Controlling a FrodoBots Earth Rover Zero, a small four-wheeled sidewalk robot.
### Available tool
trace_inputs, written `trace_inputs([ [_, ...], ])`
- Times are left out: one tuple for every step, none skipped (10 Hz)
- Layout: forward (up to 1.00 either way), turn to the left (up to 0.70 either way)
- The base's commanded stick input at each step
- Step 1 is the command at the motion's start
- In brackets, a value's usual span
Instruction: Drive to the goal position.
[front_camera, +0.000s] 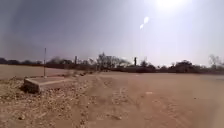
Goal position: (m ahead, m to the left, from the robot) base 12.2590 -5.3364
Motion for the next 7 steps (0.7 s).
trace_inputs([
  [1.0, 0.0],
  [1.0, -0.07],
  [1.0, -0.13],
  [1.0, -0.4],
  [1.0, -0.4],
  [1.0, -0.4],
  [1.0, -0.4],
])
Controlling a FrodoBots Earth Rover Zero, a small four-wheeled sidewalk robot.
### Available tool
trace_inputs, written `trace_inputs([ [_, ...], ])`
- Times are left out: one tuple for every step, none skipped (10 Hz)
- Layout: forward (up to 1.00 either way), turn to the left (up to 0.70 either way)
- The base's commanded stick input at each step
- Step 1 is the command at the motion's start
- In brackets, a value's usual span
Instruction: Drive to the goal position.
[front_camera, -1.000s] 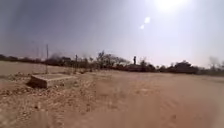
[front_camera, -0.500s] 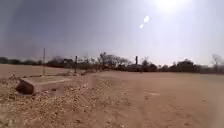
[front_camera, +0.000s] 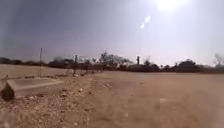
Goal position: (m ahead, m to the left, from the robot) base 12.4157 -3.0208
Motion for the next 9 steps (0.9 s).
trace_inputs([
  [1.0, -0.37],
  [1.0, -0.34],
  [1.0, -0.3],
  [1.0, -0.27],
  [1.0, -0.23],
  [1.0, -0.21],
  [1.0, -0.39],
  [1.0, -0.4],
  [1.0, -0.4],
])
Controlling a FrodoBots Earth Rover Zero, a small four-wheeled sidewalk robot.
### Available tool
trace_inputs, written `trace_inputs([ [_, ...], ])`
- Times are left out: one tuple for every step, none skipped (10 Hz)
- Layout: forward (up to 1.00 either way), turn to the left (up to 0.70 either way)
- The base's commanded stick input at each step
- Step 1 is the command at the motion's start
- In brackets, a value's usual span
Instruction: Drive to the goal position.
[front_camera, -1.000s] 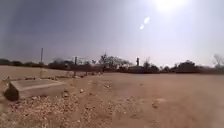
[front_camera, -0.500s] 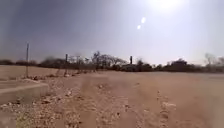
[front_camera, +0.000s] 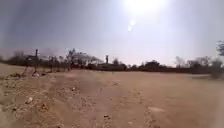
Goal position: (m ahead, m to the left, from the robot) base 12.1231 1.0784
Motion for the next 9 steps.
trace_inputs([
  [1.0, -0.39],
  [1.0, -0.2],
  [1.0, -0.04],
  [1.0, 0.0],
  [1.0, 0.0],
  [1.0, 0.0],
  [1.0, 0.0],
  [1.0, 0.0],
  [1.0, 0.0],
])
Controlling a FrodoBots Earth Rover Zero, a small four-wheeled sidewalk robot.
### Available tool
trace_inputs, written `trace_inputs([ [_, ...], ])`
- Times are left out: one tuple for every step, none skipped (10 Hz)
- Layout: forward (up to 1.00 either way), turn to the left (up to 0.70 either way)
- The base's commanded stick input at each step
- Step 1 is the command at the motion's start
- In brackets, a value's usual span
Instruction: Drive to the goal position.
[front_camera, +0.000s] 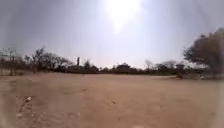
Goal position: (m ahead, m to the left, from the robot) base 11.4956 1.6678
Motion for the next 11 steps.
trace_inputs([
  [1.0, 0.0],
  [1.0, 0.01],
  [1.0, 0.05],
  [1.0, 0.22],
  [1.0, 0.28],
  [1.0, 0.21],
  [1.0, 0.08],
  [1.0, 0.02],
  [1.0, 0.02],
  [1.0, 0.02],
  [1.0, 0.02],
])
